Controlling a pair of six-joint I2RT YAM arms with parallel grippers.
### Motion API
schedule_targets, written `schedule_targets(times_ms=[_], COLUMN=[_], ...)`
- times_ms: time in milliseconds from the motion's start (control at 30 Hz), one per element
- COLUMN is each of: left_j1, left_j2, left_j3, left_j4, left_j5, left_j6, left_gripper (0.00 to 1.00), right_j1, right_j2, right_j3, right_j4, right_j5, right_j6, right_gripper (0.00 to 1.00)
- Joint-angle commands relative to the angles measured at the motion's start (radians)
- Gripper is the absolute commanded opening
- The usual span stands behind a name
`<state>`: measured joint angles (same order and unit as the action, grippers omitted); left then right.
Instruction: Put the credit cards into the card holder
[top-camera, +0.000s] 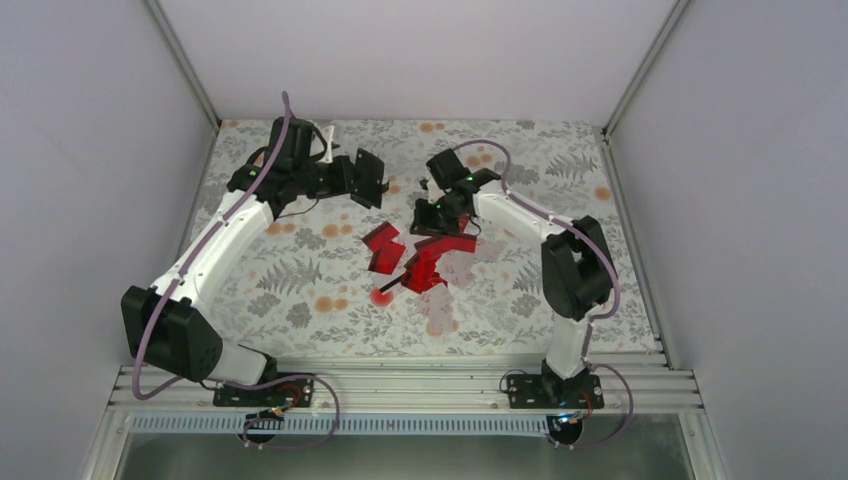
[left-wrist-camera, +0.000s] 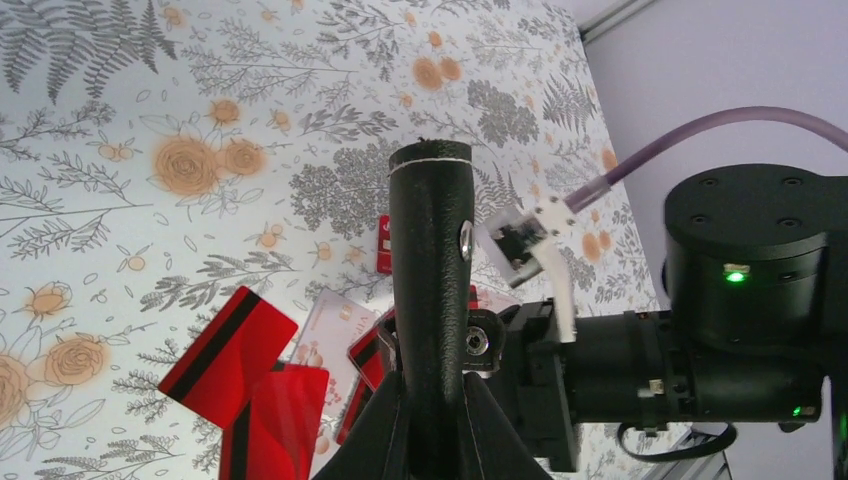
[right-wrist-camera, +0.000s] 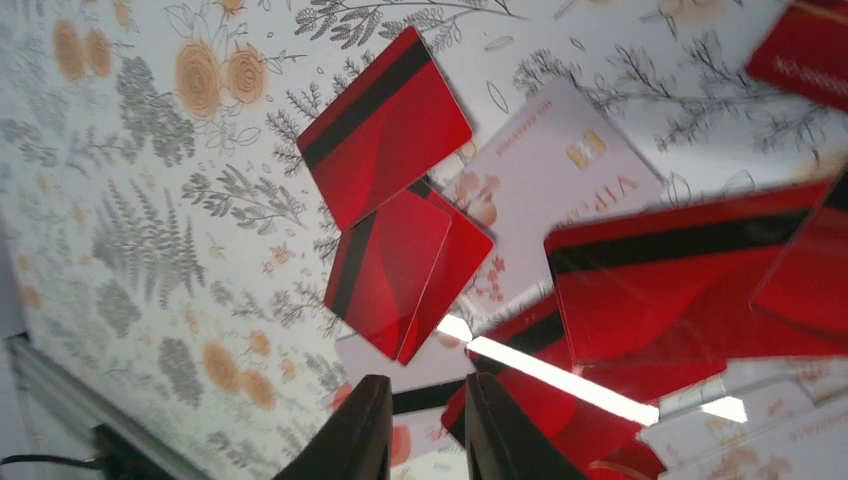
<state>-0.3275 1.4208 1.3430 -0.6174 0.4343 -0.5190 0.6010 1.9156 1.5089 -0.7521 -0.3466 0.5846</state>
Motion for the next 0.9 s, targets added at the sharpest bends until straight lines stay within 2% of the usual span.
schedule_targets(times_ms=[0,167,367,567,700,867], left_j1=[0.005,0.005,0.005,0.005,0.004,0.004], left_j2=[-0.021,-0.028,-0.025,-0.027,-0.036,-0.049], left_j3=[-0.009,-0.021,-0.02,-0.038,-0.032,-0.035], left_j4=[0.033,0.065,0.105,0.169,0.177,0.2], left_j5=[0.021,0.068,0.123,0.216,0.251,0.29], left_j6=[0.022,0.039,0.01,-0.032,-0.028,-0.036], left_gripper=[0.02,0.02,0.02,0.03,0.02,0.02], right_j1=[-0.059,-0.075,-0.076,-0.074,-0.074,-0.075], right_j2=[-0.149,-0.232,-0.272,-0.219,-0.197,-0.205], right_j3=[-0.061,-0.014,0.03,0.089,0.108,0.073], right_j4=[0.082,0.117,0.21,0.211,0.174,0.179], right_j5=[-0.16,-0.35,-0.418,-0.383,-0.291,-0.266], right_j6=[-0.088,-0.151,-0.065,-0.019,0.014,0.029], right_gripper=[0.26,0.58,0.76,0.76,0.66,0.56])
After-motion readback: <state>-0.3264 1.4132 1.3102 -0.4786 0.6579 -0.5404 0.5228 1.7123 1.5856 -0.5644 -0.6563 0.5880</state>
